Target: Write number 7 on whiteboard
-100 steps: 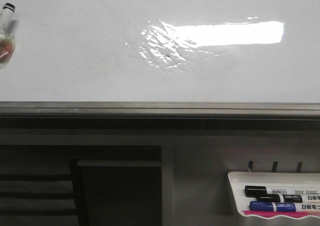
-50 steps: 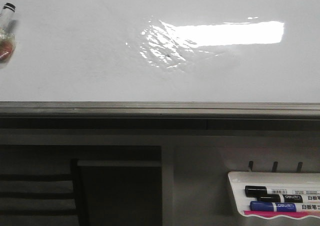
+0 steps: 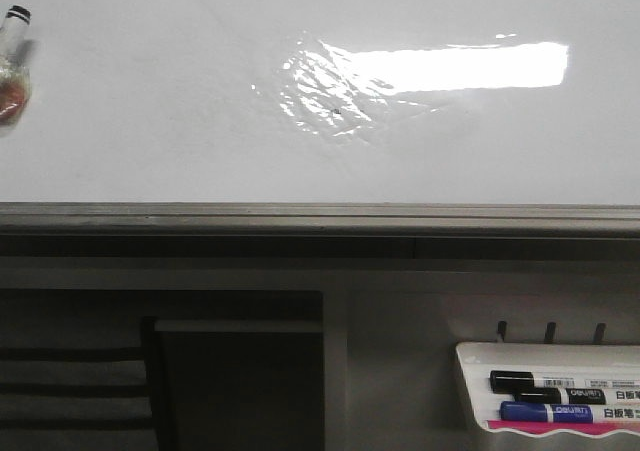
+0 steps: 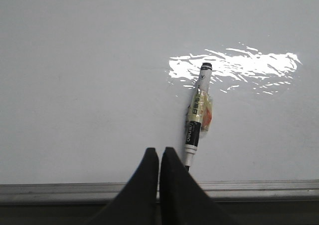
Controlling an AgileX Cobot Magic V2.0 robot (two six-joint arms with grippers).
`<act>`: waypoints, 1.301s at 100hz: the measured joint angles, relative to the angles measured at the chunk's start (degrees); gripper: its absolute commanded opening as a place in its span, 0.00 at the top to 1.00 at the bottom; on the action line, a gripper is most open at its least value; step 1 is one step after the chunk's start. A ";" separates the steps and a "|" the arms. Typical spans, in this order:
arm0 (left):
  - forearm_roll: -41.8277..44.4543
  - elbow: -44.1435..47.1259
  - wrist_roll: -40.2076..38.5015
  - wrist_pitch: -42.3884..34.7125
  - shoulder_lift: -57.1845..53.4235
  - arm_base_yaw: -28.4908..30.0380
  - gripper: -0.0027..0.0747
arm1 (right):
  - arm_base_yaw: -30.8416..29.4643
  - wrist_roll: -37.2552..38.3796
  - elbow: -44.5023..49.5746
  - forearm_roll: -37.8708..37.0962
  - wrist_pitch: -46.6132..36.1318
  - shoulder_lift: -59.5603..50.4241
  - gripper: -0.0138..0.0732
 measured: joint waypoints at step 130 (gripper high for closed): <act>-0.58 -27.79 0.00 22.51 19.67 0.00 0.99 | 0.00 0.00 -29.15 1.22 21.27 21.25 0.92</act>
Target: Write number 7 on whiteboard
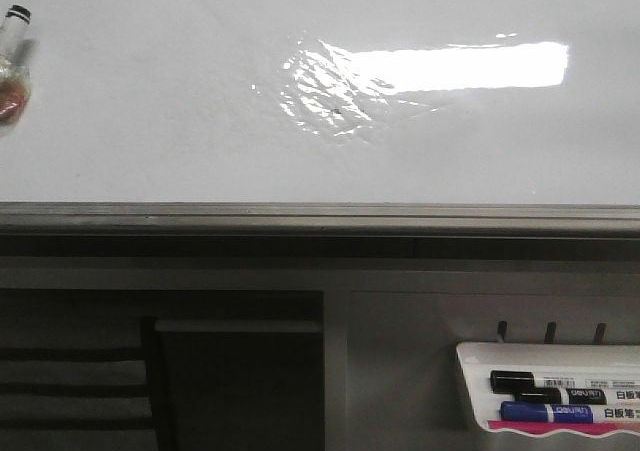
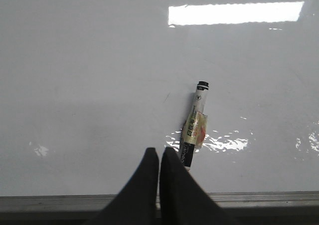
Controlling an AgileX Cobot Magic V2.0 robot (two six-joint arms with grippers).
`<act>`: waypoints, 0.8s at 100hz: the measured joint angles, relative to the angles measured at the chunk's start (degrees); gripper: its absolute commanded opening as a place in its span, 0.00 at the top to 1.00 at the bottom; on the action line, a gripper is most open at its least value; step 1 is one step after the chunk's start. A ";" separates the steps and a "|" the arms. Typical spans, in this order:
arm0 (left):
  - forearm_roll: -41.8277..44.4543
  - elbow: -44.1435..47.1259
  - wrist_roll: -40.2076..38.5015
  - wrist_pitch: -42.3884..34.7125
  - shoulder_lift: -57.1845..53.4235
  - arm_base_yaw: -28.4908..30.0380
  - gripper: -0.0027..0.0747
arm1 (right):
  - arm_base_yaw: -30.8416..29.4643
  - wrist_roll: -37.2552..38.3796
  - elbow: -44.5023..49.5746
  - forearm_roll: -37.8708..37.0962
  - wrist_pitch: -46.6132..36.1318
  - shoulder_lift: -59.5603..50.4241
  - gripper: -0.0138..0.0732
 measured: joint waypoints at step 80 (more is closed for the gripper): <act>0.58 0.00 0.00 0.00 0.00 0.00 0.33 | 0.00 0.00 0.00 0.00 0.13 0.00 0.30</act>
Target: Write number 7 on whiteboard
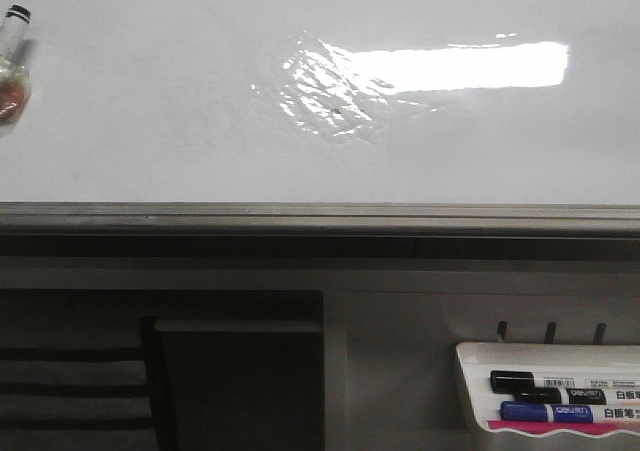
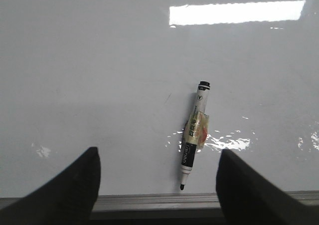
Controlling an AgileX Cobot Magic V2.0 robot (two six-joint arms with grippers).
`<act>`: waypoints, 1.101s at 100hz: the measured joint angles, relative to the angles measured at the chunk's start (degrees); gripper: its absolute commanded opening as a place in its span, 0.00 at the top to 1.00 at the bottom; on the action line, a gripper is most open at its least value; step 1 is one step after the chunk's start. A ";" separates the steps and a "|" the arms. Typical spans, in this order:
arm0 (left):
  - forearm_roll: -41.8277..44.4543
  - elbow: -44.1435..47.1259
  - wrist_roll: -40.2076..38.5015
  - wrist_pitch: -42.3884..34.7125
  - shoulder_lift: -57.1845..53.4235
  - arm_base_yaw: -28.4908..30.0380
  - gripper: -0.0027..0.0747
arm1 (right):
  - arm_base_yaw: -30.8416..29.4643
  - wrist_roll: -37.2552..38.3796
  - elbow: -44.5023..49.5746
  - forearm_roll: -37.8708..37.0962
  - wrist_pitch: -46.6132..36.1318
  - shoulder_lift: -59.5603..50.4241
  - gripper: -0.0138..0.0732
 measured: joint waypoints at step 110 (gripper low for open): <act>-3.44 -1.45 8.32 -0.10 21.51 -7.75 0.33 | 0.00 0.00 0.00 1.83 0.00 0.00 0.30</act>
